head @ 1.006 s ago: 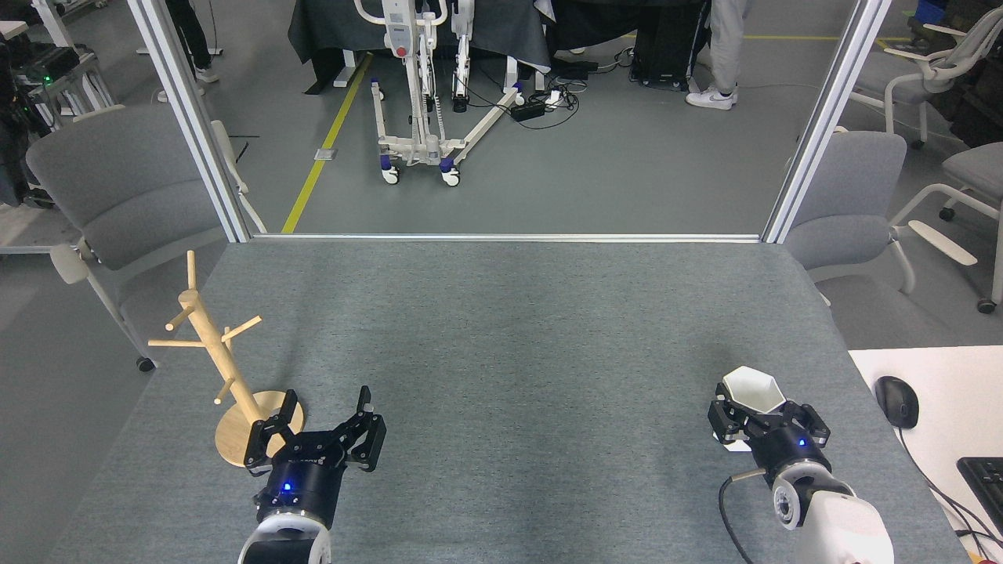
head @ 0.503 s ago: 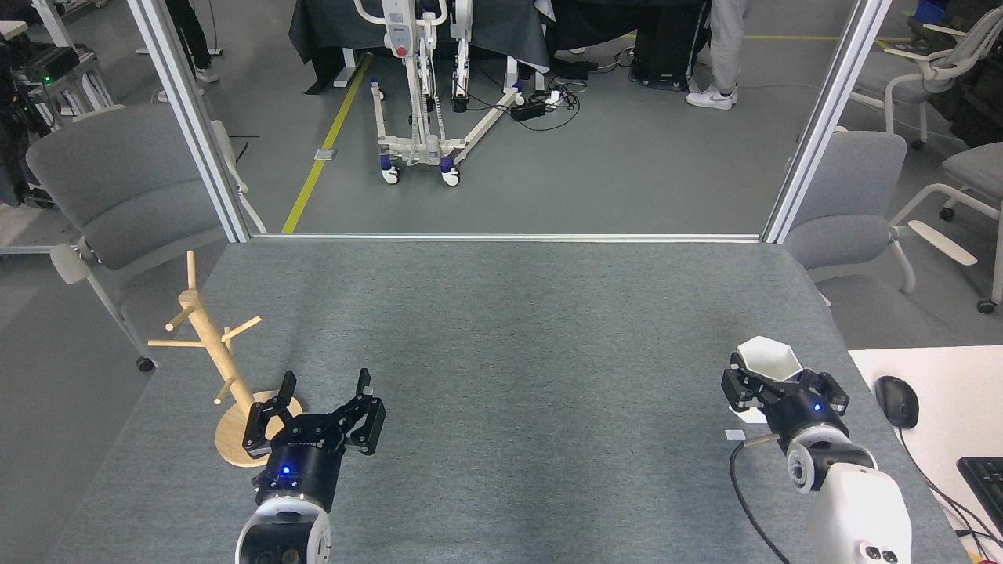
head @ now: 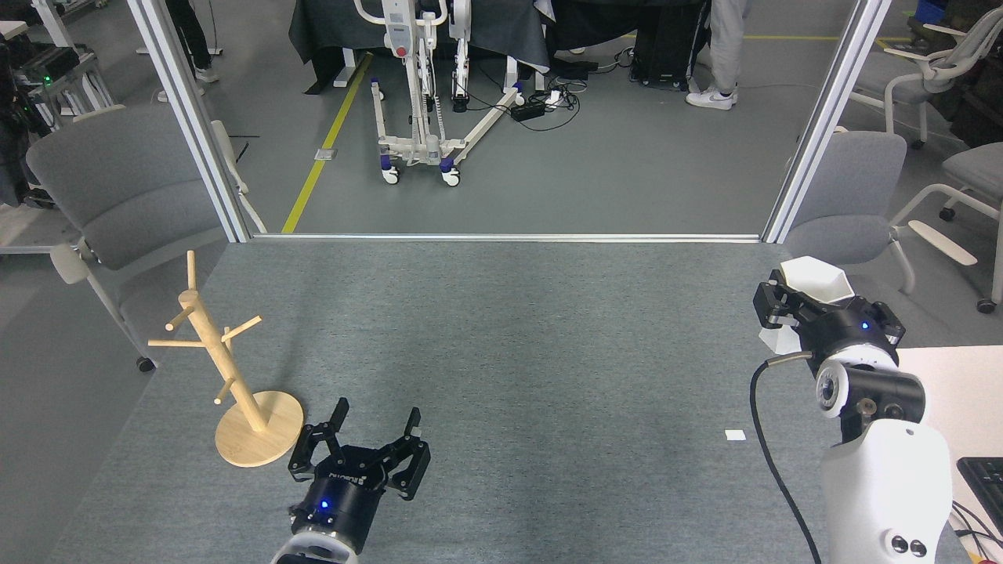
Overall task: Hang cup on storage rack
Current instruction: 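Lift the cup with the right gripper and carry it toward the left gripper, then grasp the cup with the left gripper beside the right gripper, then release the cup from the right gripper and withdraw it, then carry the cup with the left gripper past the wooden stand, then move the held cup toward a peg of the wooden stand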
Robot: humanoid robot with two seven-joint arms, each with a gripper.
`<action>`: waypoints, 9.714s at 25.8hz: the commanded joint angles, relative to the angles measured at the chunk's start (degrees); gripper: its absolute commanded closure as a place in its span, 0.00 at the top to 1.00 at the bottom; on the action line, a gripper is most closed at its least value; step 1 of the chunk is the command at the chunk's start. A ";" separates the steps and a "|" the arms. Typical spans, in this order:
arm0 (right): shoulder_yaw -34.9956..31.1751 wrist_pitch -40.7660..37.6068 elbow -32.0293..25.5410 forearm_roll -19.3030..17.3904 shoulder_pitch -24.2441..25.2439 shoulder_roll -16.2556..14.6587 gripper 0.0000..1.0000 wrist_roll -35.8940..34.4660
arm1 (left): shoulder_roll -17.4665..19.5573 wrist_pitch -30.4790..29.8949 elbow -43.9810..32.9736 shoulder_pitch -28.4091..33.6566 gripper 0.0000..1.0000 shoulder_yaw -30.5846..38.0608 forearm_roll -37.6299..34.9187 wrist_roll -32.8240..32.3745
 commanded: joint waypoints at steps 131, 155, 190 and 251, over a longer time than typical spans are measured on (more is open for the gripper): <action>44.91 42.79 -4.29 0.21 -5.18 9.54 0.99 -3.62 | -1.98 -15.07 19.30 -29.84 0.00 -20.50 7.97 -21.85; 5.35 1.92 3.36 -12.36 14.33 -2.42 0.99 -39.12 | 8.57 -14.81 0.05 -17.89 0.00 -17.78 7.35 -19.21; 4.92 -2.74 6.70 -9.19 19.17 -2.51 0.99 -42.46 | 11.12 -30.45 -4.26 4.70 0.00 38.21 8.41 -4.88; 5.18 -2.65 6.70 -9.10 18.90 -2.42 0.99 -42.46 | 19.03 -17.62 10.24 -9.45 0.00 30.21 -5.22 -5.41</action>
